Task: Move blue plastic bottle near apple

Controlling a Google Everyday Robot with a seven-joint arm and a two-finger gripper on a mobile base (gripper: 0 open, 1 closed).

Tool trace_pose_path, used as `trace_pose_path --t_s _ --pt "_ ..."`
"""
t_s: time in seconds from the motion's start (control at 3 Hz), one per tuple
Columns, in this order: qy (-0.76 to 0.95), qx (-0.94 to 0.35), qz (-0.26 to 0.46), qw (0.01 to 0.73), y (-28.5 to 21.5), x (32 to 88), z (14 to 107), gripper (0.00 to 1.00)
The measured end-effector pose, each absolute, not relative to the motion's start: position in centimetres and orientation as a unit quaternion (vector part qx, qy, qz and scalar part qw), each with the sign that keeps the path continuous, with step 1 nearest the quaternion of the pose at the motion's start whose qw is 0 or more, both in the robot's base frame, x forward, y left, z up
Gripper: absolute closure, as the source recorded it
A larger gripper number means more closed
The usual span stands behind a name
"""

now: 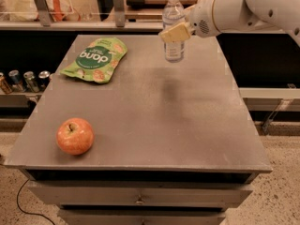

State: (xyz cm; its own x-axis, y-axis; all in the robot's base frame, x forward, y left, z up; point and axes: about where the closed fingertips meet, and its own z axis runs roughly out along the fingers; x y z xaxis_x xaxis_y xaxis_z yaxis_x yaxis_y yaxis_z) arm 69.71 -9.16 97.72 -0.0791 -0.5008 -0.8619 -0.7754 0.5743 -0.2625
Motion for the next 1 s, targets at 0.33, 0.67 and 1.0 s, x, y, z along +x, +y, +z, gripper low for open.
trace_pose_path --t_s 0.33,0.67,1.0 --pt "0.692 -0.502 0.160 0.494 -5.7 65.1 97.0 1.00" --pt "0.656 -0.555 0.197 0.473 -1.8 60.4 96.3 1.00" --pt "0.612 -0.608 0.248 0.440 2.9 55.9 95.4 1.00"
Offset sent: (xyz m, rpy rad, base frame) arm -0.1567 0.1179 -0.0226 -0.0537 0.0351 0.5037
